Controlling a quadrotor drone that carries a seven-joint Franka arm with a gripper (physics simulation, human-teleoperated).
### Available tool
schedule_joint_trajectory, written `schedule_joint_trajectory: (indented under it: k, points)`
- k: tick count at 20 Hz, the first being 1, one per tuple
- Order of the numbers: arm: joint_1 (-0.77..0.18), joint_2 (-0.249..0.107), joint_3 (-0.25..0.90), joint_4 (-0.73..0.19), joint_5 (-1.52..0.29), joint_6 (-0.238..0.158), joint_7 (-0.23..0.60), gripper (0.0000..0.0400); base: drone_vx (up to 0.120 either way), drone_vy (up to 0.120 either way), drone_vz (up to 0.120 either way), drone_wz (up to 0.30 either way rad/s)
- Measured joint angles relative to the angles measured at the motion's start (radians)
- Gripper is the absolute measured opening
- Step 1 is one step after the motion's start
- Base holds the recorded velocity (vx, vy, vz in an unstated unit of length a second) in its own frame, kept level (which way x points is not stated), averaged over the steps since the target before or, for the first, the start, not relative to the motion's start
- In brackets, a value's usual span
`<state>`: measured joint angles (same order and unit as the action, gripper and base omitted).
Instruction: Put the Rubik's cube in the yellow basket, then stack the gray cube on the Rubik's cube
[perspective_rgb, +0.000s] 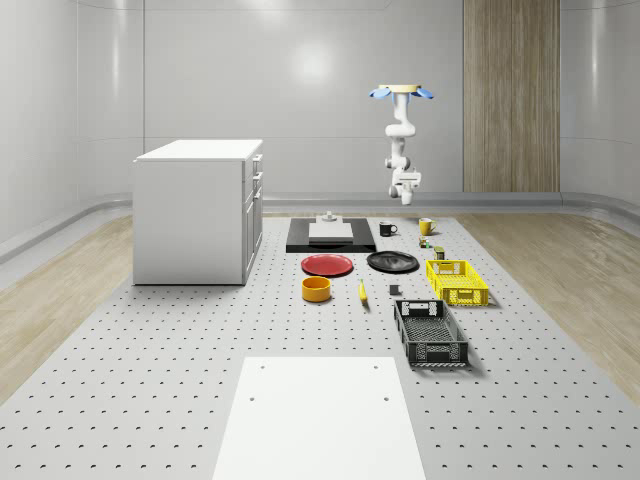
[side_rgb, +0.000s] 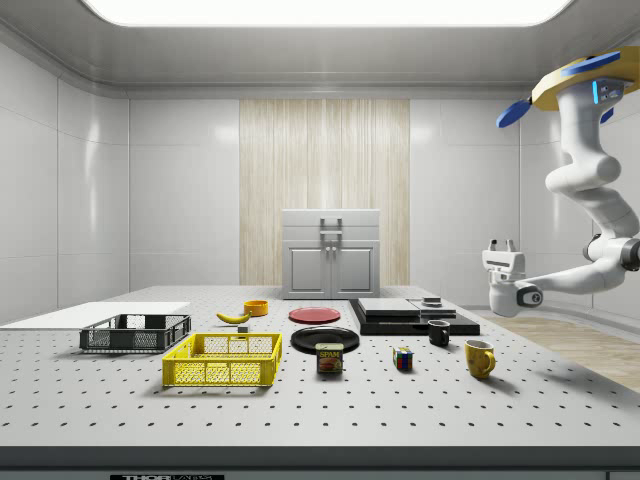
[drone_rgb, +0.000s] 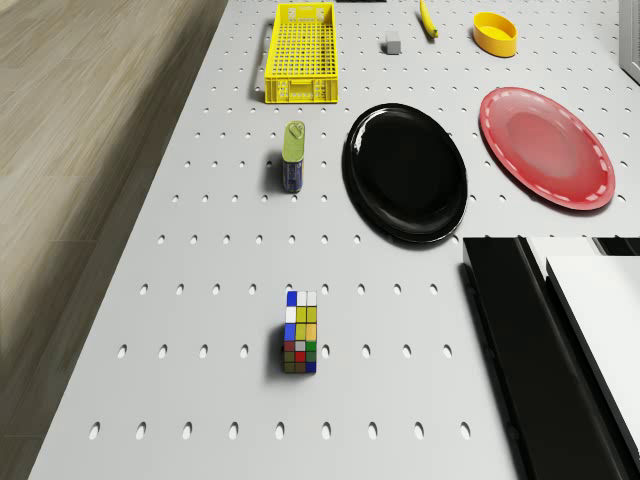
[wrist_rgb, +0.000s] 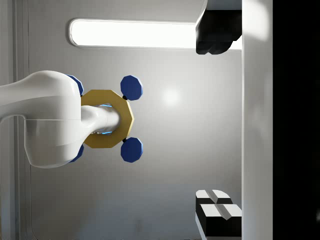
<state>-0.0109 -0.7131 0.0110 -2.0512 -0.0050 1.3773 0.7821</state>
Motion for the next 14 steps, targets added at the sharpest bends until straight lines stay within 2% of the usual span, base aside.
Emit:
schedule_joint_trajectory:
  k: [11,14]
  points:
    - [-0.010,-0.006,0.033,-0.007,-0.046,0.009,0.006,0.0400,0.120,0.120,0.000,0.000]
    - [-0.018,-0.008,0.058,-0.010,-0.082,0.011,0.011,0.0400,0.120,0.000,0.000,0.000]
